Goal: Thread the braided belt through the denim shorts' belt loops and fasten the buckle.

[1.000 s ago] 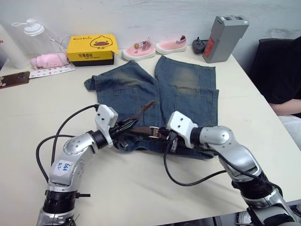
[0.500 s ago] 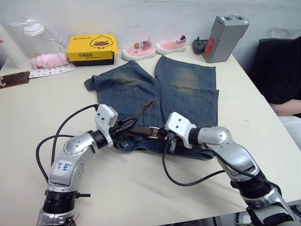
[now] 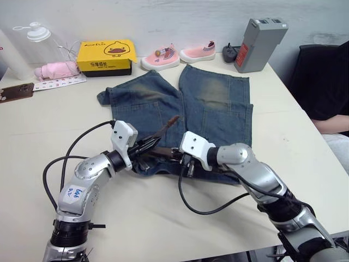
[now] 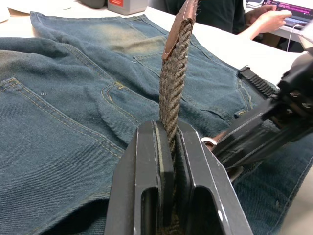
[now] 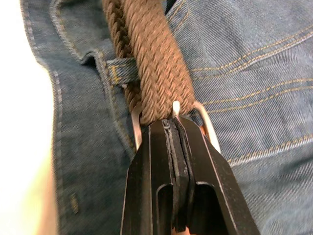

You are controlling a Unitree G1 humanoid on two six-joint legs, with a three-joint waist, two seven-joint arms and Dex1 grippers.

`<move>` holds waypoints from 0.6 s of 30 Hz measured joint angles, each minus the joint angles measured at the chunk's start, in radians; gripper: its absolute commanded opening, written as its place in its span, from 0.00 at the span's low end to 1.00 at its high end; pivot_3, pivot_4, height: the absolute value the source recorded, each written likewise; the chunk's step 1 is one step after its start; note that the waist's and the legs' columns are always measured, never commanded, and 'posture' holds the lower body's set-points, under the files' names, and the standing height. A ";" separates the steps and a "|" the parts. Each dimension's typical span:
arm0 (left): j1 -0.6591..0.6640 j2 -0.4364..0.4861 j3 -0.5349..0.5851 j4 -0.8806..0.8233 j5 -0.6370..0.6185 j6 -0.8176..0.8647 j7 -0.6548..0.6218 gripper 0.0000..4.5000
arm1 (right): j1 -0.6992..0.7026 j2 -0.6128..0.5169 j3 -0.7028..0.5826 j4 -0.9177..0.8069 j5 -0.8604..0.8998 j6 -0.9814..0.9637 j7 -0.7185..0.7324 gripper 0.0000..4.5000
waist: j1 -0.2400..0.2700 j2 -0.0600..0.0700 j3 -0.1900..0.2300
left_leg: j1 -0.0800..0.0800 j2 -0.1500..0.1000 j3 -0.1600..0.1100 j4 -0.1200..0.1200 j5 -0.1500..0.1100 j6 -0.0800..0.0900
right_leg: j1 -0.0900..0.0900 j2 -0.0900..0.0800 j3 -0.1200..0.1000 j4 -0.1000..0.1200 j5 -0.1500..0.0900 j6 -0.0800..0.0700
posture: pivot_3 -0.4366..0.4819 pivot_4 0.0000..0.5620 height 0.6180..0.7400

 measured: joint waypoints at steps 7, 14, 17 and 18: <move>0.004 0.002 0.000 0.000 0.000 -0.004 -0.001 0.00 | -0.041 -0.038 -0.014 0.033 0.024 -0.017 0.088 0.02 | 0.002 0.000 0.000 | 0.000 0.000 0.000 0.000 0.000 0.000 | 0.000 0.000 0.000 0.000 0.000 0.000 | 0.48 0.27 0.65; 0.006 0.009 0.000 0.000 0.002 -0.018 -0.005 0.00 | -0.081 -0.046 -0.082 0.054 0.099 0.010 0.147 0.02 | 0.002 0.000 0.000 | 0.000 0.000 0.000 0.000 0.000 0.000 | 0.000 0.000 0.000 -0.001 0.000 0.000 | 0.48 0.27 0.65; 0.006 0.021 0.000 0.001 0.006 -0.038 -0.017 0.00 | -0.084 -0.039 -0.079 0.105 0.101 0.007 0.155 0.02 | 0.002 0.000 0.000 | -0.001 0.000 0.001 0.000 0.000 0.000 | 0.000 0.000 0.000 -0.001 0.000 0.000 | 0.48 0.27 0.65; 0.004 0.024 0.000 0.002 0.006 -0.044 -0.021 0.00 | -0.087 -0.029 -0.078 0.131 0.101 0.006 0.155 0.02 | 0.001 0.000 0.000 | -0.001 0.000 0.001 0.000 0.000 0.000 | 0.000 0.000 0.000 -0.001 0.000 0.000 | 0.48 0.27 0.65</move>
